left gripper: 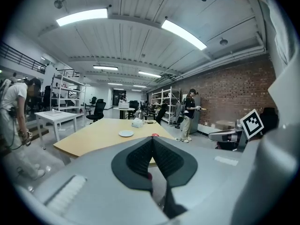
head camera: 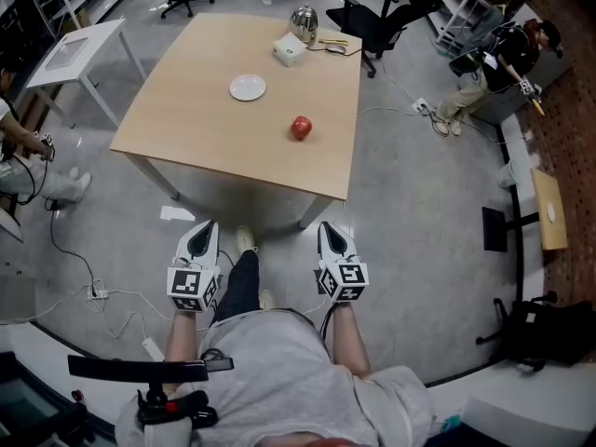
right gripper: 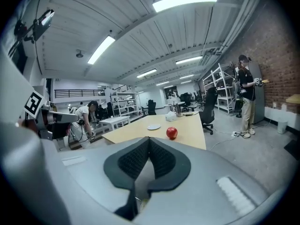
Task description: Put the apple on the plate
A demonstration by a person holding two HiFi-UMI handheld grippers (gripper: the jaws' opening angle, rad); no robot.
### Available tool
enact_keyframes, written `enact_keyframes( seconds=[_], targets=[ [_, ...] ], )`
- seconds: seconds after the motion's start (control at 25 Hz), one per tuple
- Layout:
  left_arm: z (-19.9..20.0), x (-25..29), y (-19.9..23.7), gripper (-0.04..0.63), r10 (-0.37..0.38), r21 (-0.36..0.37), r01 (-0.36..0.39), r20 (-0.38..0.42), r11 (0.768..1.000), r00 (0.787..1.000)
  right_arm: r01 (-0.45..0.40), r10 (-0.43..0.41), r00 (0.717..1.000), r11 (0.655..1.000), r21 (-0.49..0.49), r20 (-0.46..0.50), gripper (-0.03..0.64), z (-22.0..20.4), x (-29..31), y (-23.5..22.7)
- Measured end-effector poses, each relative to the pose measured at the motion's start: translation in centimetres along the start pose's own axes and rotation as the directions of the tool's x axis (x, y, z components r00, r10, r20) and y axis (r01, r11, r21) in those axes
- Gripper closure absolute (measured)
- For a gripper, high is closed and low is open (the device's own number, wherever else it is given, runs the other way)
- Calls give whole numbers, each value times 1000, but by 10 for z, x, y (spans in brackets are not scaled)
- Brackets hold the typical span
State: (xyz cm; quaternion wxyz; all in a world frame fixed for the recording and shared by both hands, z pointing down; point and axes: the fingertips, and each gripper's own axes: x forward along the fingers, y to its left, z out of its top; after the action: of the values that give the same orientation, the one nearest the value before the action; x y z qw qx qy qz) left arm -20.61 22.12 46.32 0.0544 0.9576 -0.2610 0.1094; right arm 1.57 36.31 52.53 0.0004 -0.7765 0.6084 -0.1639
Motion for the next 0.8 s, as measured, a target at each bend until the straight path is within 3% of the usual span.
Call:
enact_keyframes(
  seconds=[0.8],
  targets=[
    [34,180,73,575,-86,-21,85,-60,996,994,69,-71,996,997,-39,-52,609,45,158,-65]
  ],
)
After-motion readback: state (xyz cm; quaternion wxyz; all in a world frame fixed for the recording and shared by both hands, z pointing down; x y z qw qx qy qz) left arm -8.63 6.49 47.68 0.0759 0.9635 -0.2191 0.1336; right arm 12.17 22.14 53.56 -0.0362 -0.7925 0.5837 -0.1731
